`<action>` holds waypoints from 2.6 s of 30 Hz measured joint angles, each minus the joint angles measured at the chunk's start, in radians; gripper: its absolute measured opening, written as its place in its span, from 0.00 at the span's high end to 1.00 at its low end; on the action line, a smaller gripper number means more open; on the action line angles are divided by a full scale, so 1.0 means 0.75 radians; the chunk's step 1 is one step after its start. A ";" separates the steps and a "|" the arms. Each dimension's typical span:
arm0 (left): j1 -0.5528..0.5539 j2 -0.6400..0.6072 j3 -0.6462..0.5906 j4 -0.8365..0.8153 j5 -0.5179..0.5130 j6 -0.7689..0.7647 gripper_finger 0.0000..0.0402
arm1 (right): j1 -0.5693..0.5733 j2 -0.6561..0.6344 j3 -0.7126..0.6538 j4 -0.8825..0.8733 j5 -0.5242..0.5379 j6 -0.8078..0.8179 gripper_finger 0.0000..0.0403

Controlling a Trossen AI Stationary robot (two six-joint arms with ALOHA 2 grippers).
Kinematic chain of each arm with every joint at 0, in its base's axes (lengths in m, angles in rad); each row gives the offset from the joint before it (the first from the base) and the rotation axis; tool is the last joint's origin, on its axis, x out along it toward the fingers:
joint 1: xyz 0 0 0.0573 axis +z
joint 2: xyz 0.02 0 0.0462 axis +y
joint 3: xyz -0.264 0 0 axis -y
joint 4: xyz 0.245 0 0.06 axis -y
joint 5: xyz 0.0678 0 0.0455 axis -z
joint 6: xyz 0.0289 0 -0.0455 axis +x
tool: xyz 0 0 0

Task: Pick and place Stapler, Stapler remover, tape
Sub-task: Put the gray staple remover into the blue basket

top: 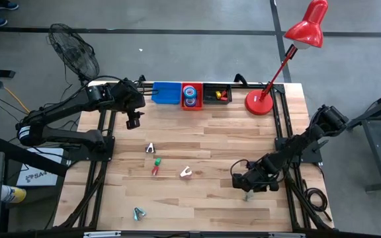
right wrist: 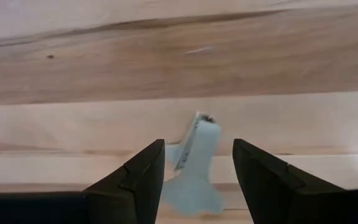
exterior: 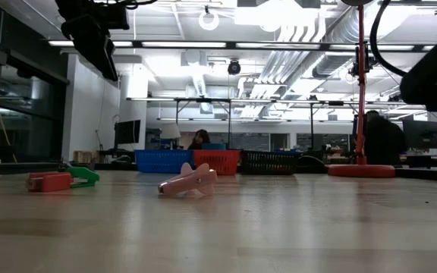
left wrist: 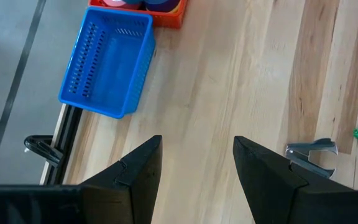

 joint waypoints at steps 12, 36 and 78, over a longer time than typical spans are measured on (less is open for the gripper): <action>0.000 0.000 0.000 0.001 -0.001 0.000 0.52 | 0.010 0.001 0.001 0.022 -0.005 -0.018 0.55; 0.000 -0.001 -0.001 0.002 -0.004 0.000 0.52 | 0.048 0.113 0.001 0.095 -0.012 -0.066 0.59; 0.000 -0.001 -0.001 0.515 0.141 0.082 0.52 | -0.525 -0.321 0.001 0.138 0.639 -1.268 0.91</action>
